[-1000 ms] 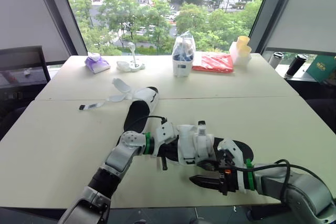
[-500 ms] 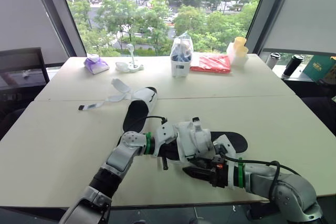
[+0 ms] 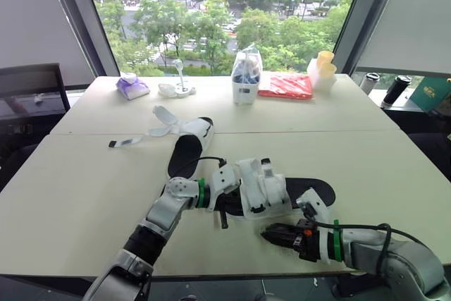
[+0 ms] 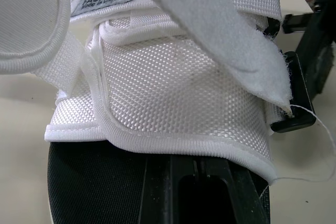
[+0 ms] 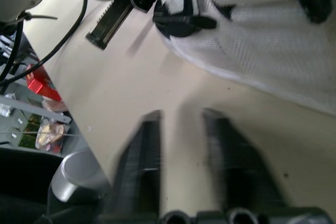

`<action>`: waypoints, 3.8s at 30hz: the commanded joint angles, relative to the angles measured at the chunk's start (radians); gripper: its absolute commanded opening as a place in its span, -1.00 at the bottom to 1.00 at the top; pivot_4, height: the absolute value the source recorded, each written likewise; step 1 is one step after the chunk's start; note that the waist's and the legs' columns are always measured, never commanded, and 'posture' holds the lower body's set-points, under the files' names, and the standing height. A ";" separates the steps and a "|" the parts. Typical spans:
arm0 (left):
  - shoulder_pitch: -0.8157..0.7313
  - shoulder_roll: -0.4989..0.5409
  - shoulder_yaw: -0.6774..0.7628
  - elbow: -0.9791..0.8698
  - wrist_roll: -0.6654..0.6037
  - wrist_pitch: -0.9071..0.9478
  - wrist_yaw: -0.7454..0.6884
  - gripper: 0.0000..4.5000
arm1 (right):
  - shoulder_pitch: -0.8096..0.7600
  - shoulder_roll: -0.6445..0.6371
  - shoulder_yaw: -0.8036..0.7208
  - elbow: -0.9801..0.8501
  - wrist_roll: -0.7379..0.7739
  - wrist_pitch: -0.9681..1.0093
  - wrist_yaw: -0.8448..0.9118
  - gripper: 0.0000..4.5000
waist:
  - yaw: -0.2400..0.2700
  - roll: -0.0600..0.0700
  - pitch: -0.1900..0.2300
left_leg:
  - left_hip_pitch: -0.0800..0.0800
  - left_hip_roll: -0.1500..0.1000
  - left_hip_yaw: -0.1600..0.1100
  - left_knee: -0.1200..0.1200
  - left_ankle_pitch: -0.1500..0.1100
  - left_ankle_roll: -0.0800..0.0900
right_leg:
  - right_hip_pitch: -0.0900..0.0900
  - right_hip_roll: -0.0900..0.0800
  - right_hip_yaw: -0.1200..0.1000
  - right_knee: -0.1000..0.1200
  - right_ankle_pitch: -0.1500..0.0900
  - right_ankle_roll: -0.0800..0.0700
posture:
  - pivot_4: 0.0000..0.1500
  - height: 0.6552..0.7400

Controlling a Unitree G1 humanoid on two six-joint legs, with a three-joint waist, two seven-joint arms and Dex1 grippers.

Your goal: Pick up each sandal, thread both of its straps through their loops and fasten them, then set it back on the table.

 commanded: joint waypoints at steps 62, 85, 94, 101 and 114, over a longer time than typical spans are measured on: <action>0.043 0.021 -0.063 0.039 0.039 0.023 -0.002 -1.00 | -0.284 -0.204 -0.213 0.053 0.315 0.194 0.225 0.44 | -0.001 0.002 0.000 | 0.000 -0.001 -0.002 0.000 -0.002 0.003 | 0.002 0.000 -0.001 -0.001 0.000 0.000 | 1.00 1.00; 0.022 0.019 -0.074 0.058 0.041 0.022 -0.025 -1.00 | -0.130 -0.043 0.051 0.038 -0.030 -0.063 0.044 0.44 | -0.002 0.004 0.000 | 0.001 0.000 -0.001 0.001 -0.004 0.006 | 0.002 0.000 0.000 -0.001 -0.001 0.002 | 1.00 1.00; 0.022 0.013 -0.073 0.066 0.041 0.020 -0.019 -1.00 | -0.121 0.001 0.035 0.047 -0.012 -0.054 0.034 -0.84 | -0.002 0.004 -0.001 | 0.001 -0.001 -0.001 0.001 -0.004 0.006 | 0.002 0.000 0.000 -0.001 -0.001 0.002 | 1.00 1.00; 0.027 0.017 -0.072 0.068 0.043 0.020 -0.018 -1.00 | -0.083 -0.050 0.021 0.031 0.037 -0.006 0.085 -0.98 | -0.001 0.004 -0.001 | 0.001 -0.001 -0.001 0.001 -0.004 0.006 | 0.002 0.000 0.000 -0.001 -0.001 0.002 | 1.00 1.00; 0.030 0.033 -0.081 0.071 0.047 0.008 -0.029 -1.00 | -0.134 -0.232 -0.150 -0.084 0.443 0.088 0.205 -0.98 | -0.002 0.003 0.000 | 0.001 -0.001 -0.001 0.001 -0.004 0.006 | 0.003 0.000 -0.001 -0.002 -0.002 0.003 | 1.00 1.00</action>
